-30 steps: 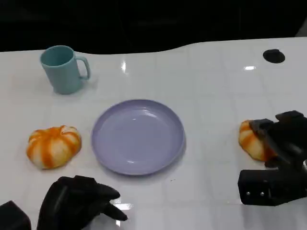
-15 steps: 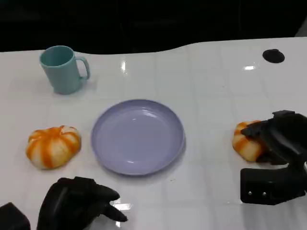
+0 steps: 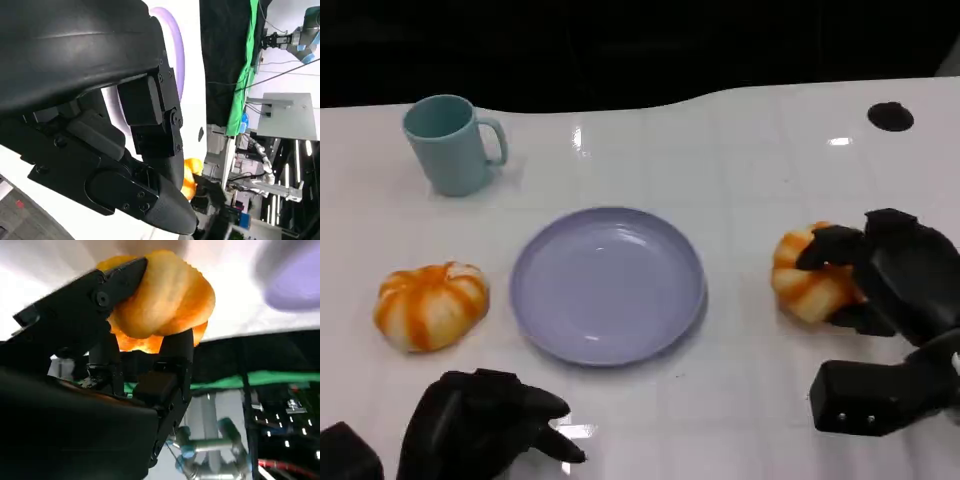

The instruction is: Grasp the bread from the table and place it into the plate.

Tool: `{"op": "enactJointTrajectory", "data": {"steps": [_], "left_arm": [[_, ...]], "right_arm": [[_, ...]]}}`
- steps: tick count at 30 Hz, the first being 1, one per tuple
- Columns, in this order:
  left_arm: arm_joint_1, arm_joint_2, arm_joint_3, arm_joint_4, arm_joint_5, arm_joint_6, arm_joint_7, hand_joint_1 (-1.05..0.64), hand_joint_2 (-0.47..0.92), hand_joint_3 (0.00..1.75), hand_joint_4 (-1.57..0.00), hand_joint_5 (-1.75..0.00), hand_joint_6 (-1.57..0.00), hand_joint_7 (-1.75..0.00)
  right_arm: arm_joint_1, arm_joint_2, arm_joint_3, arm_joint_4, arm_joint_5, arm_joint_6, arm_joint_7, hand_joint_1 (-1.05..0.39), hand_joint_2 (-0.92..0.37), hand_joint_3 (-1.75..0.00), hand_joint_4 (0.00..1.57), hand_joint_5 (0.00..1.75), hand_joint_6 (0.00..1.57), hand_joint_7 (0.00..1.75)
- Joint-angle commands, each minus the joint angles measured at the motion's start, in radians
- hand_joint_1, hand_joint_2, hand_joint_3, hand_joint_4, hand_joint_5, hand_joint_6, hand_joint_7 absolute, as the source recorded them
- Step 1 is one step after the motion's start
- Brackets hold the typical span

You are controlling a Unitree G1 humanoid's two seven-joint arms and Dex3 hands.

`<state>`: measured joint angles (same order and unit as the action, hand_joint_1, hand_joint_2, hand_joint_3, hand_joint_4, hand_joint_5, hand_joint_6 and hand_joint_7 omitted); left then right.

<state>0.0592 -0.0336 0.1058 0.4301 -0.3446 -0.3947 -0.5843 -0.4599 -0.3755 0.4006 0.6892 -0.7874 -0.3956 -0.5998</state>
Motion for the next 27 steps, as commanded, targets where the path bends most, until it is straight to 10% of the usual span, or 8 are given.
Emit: {"op": "enactJointTrajectory", "data": {"steps": [1, 13, 27], "left_arm": [[0.005, 0.009, 0.002, -0.010, 0.010, -0.004, 0.017, -1.05, 0.76, 0.01, -1.57, -0.37, -1.57, -0.16], [-0.001, 0.009, 0.003, -0.004, 0.007, -0.001, 0.010, -1.05, 0.76, 0.00, -1.57, -0.37, -1.57, -0.16], [-0.002, 0.004, 0.001, 0.002, 0.011, -0.010, 0.012, -1.05, 0.76, 0.00, -1.57, -0.37, -1.57, -0.15]], "right_arm": [[0.052, 0.031, -0.045, -0.110, 0.118, -0.059, 0.064, 0.09, -0.26, -1.26, 1.01, 1.75, 0.96, 1.38], [0.080, 0.148, -0.063, -0.282, 0.240, -0.092, 0.228, 0.08, -0.15, -1.55, 1.02, 1.75, 0.82, 1.67], [-0.101, 0.344, -0.012, 0.032, 0.194, -0.146, 0.175, 0.00, -0.25, -1.46, 0.97, 1.75, 0.75, 1.73]]}}
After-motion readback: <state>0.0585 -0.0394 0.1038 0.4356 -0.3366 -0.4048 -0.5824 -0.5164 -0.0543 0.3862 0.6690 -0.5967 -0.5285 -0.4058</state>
